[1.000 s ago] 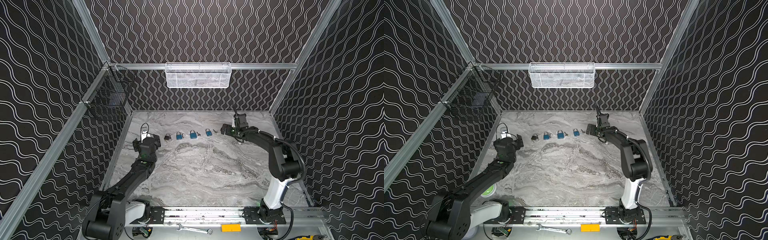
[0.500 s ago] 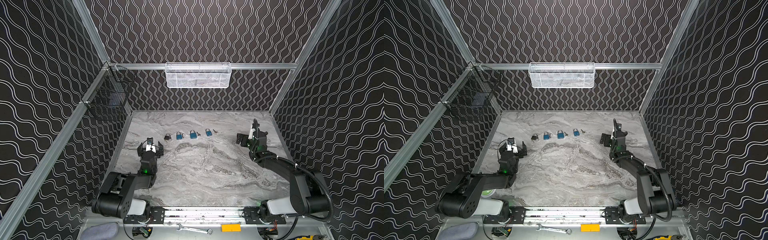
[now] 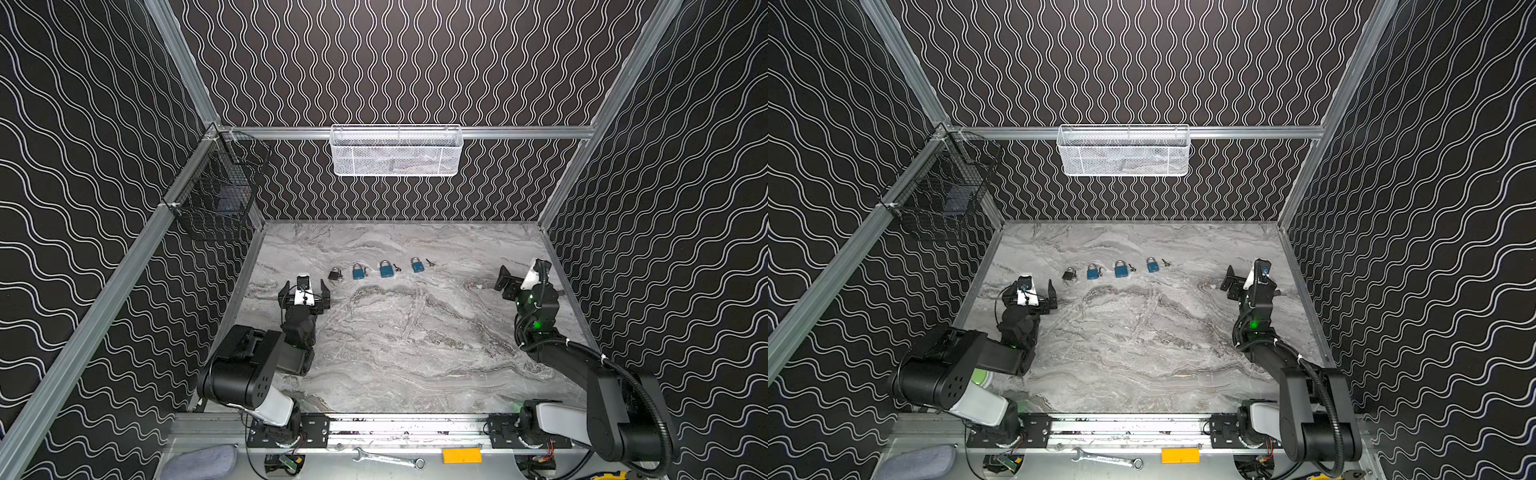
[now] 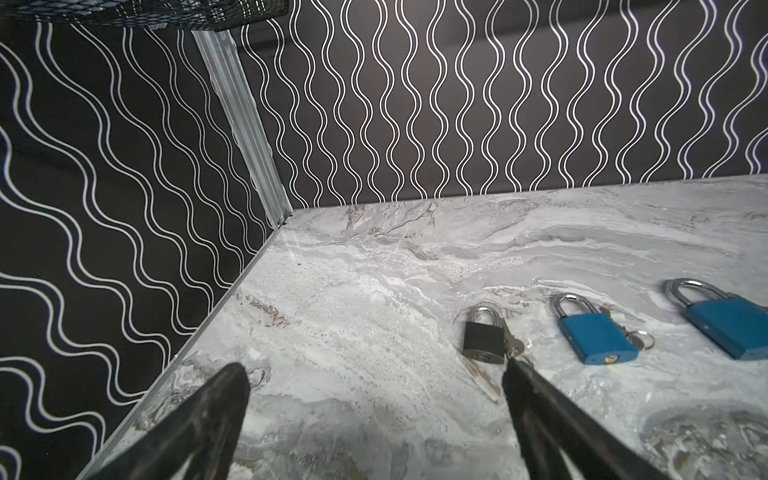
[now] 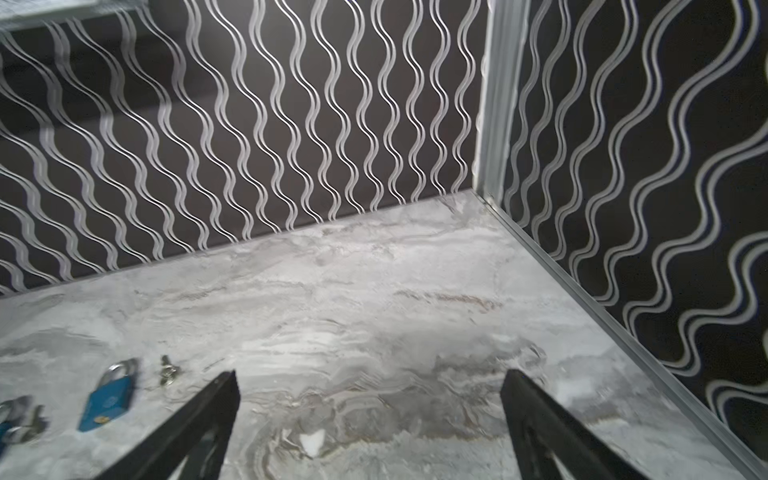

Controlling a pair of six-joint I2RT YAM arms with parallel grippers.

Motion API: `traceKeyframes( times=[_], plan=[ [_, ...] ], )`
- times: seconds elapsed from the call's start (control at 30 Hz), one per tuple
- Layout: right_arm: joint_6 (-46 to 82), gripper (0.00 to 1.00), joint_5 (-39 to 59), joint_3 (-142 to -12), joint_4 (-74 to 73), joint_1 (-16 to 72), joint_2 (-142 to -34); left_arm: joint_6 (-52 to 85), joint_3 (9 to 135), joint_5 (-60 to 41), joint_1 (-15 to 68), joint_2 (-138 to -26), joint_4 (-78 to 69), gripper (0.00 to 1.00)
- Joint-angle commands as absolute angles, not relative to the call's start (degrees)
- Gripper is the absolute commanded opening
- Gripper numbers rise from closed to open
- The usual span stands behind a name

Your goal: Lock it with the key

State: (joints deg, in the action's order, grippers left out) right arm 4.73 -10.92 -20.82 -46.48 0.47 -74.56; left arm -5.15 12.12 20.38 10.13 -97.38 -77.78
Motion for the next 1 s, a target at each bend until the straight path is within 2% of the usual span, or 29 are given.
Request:
traceKeyframes(
  times=[0.0, 0.23, 0.33, 0.43, 0.53, 0.67, 0.97],
  plan=[
    [2.2, 1.00, -13.2, -17.0, -55.4, -0.4, -78.9, -6.5, 12.7, 19.3, 10.0, -97.5, -79.1, 0.99],
    [0.9, 1.00, -8.0, -11.9, -75.3, -2.2, -89.1, -6.2, 13.4, 20.3, 10.0, -97.1, -77.1, 0.99],
    [1.0, 1.00, -6.4, -14.7, -64.6, -2.2, -86.3, -5.9, 13.5, 21.2, 10.0, -97.1, -76.8, 0.99],
    [0.0, 1.00, -6.7, -14.3, -70.0, -2.1, -88.5, -5.4, 14.6, 22.0, 10.0, -96.8, -74.4, 0.99],
    [0.9, 1.00, -6.1, -15.8, -64.7, -2.1, -87.5, -5.3, 15.6, 22.1, 10.0, -96.5, -72.2, 0.99],
    [0.4, 1.00, -5.8, -15.1, -68.1, -2.1, -88.6, -5.3, 15.6, 22.1, 10.0, -96.6, -72.3, 0.99],
    [0.5, 1.00, -5.7, -15.9, -65.8, -2.2, -88.4, -5.3, 16.5, 22.4, 10.0, -96.5, -70.5, 0.99]
  ],
)
